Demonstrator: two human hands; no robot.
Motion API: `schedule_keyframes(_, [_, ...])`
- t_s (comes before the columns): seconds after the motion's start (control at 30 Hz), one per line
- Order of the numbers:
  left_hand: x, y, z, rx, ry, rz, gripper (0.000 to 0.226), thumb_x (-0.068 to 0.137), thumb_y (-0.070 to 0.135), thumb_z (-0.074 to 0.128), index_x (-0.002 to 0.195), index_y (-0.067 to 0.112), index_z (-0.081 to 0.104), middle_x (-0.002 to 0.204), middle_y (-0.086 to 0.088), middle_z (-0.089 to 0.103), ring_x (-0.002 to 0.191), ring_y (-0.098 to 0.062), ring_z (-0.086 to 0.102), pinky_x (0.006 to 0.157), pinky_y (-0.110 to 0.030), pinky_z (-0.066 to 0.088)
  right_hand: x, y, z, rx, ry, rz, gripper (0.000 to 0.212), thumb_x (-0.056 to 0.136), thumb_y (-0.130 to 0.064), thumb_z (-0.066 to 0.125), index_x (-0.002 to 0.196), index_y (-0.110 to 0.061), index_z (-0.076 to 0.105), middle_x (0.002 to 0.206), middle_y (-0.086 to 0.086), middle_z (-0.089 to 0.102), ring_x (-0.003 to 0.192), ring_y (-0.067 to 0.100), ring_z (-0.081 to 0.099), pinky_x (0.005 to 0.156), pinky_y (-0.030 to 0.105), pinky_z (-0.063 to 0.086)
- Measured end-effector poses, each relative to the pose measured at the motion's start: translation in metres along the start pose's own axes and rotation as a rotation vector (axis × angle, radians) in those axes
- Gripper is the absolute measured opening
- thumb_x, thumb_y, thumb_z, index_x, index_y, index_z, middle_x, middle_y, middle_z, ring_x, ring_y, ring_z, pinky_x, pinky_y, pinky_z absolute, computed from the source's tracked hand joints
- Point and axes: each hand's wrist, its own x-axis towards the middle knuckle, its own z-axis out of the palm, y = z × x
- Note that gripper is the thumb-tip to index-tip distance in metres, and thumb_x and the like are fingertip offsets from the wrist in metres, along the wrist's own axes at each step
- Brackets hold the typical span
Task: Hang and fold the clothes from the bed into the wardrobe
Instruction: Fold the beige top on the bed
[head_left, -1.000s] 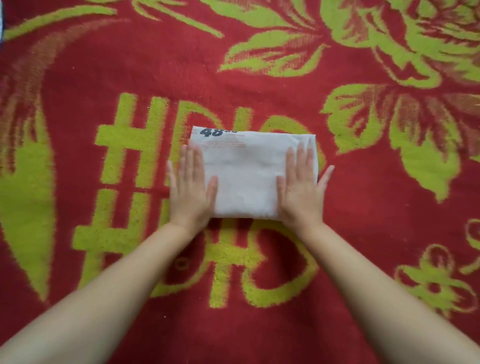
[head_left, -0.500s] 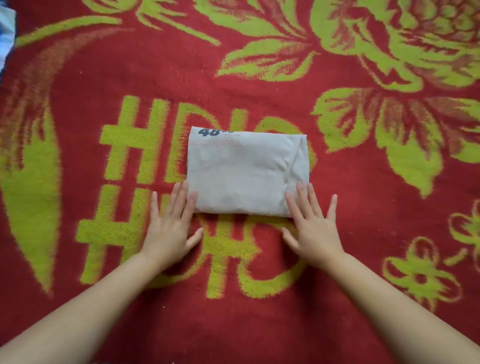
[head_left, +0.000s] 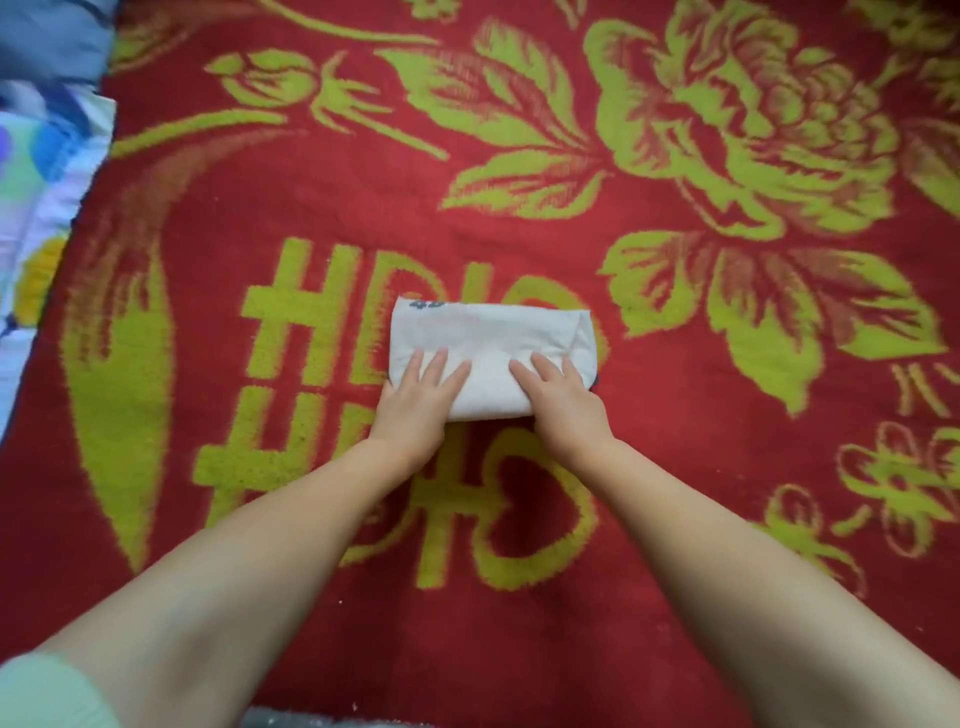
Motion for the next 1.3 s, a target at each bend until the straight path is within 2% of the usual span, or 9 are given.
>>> schedule_keyframes(0.17, [-0.059, 0.016, -0.073, -0.011, -0.013, 0.006, 0.074, 0.089, -0.003, 0.040, 0.152, 0.026, 0.015, 0.157, -0.007, 0.016, 0.145, -0.028, 0.012, 0.103, -0.048, 0.038, -0.045, -0.021, -0.074, -0.106, -0.003, -0.106, 0.062, 0.091, -0.002, 0.044, 0.147, -0.025, 0.030, 0.141, 0.007, 0.040, 0.124, 0.033, 0.038, 0.077, 0.041, 0.046])
schedule_keyframes(0.3, [-0.126, 0.016, -0.102, 0.019, 0.095, -0.074, 0.073, 0.088, 0.003, 0.047, 0.152, 0.026, 0.018, 0.153, -0.007, 0.024, 0.142, -0.024, 0.019, 0.093, -0.044, 0.046, -0.089, -0.053, -0.105, -0.173, 0.023, -0.239, 0.064, 0.088, -0.001, 0.048, 0.145, -0.023, 0.030, 0.134, 0.006, 0.044, 0.121, 0.031, 0.041, 0.065, 0.036, 0.040])
schedule_keyframes(0.4, [-0.180, 0.013, -0.110, 0.025, 0.178, -0.182, 0.073, 0.088, 0.005, 0.048, 0.151, 0.026, 0.019, 0.151, -0.005, 0.026, 0.141, -0.022, 0.019, 0.093, -0.041, 0.046, -0.114, -0.079, -0.121, -0.241, 0.047, -0.383, 0.065, 0.085, -0.001, 0.054, 0.143, -0.023, 0.031, 0.131, 0.005, 0.044, 0.118, 0.029, 0.042, 0.061, 0.035, 0.040])
schedule_keyframes(0.53, [-0.275, 0.016, -0.095, -0.028, 0.256, -0.380, 0.070, 0.088, 0.005, 0.043, 0.150, 0.028, 0.021, 0.149, -0.002, 0.029, 0.139, -0.020, 0.023, 0.092, -0.039, 0.045, -0.160, -0.127, -0.124, -0.335, 0.038, -0.614, 0.059, 0.087, -0.004, 0.050, 0.140, -0.024, 0.033, 0.134, 0.004, 0.044, 0.121, 0.028, 0.041, 0.072, 0.037, 0.050])
schedule_keyframes(0.63, [-0.349, 0.015, -0.077, -0.120, 0.298, -0.556, 0.075, 0.085, -0.004, 0.037, 0.150, 0.029, 0.021, 0.152, -0.001, 0.025, 0.141, -0.020, 0.018, 0.099, -0.042, 0.043, -0.200, -0.172, -0.118, -0.414, 0.019, -0.784, 0.060, 0.089, -0.006, 0.051, 0.143, -0.025, 0.031, 0.138, 0.004, 0.041, 0.127, 0.026, 0.039, 0.084, 0.039, 0.050])
schedule_keyframes(0.8, [-0.496, 0.022, -0.032, -0.275, 0.337, -0.854, 0.074, 0.087, -0.004, 0.038, 0.150, 0.031, 0.021, 0.153, 0.001, 0.023, 0.142, -0.020, 0.018, 0.097, -0.040, 0.041, -0.289, -0.267, -0.084, -0.585, -0.018, -1.092, 0.062, 0.092, -0.006, 0.045, 0.147, -0.026, 0.025, 0.143, 0.004, 0.037, 0.133, 0.027, 0.033, 0.096, 0.040, 0.046])
schedule_keyframes(0.9, [-0.594, 0.031, 0.007, -0.348, 0.412, -1.012, 0.071, 0.086, -0.005, 0.038, 0.149, 0.028, 0.027, 0.152, 0.001, 0.027, 0.139, -0.020, 0.023, 0.098, -0.035, 0.036, -0.363, -0.325, -0.050, -0.669, -0.041, -1.263, 0.072, 0.087, -0.001, 0.054, 0.148, -0.024, 0.023, 0.143, 0.004, 0.035, 0.135, 0.028, 0.033, 0.096, 0.040, 0.043])
schedule_keyframes(1.03, [-0.717, 0.044, 0.061, -0.390, 0.465, -1.150, 0.069, 0.085, -0.004, 0.039, 0.147, 0.026, 0.029, 0.148, 0.000, 0.032, 0.135, -0.020, 0.027, 0.097, -0.034, 0.039, -0.465, -0.389, 0.002, -0.699, -0.104, -1.427, 0.063, 0.092, -0.005, 0.046, 0.148, -0.025, 0.025, 0.143, 0.005, 0.036, 0.134, 0.027, 0.033, 0.094, 0.041, 0.043])
schedule_keyframes(1.3, [-0.972, 0.078, 0.174, -0.466, 0.354, -1.393, 0.069, 0.090, -0.002, 0.037, 0.151, 0.027, 0.020, 0.148, -0.007, 0.031, 0.136, -0.028, 0.029, 0.103, -0.045, 0.037, -0.695, -0.490, 0.142, -0.726, -0.206, -1.664, 0.060, 0.091, 0.000, 0.040, 0.145, -0.026, 0.031, 0.136, 0.009, 0.043, 0.124, 0.034, 0.044, 0.087, 0.044, 0.045])
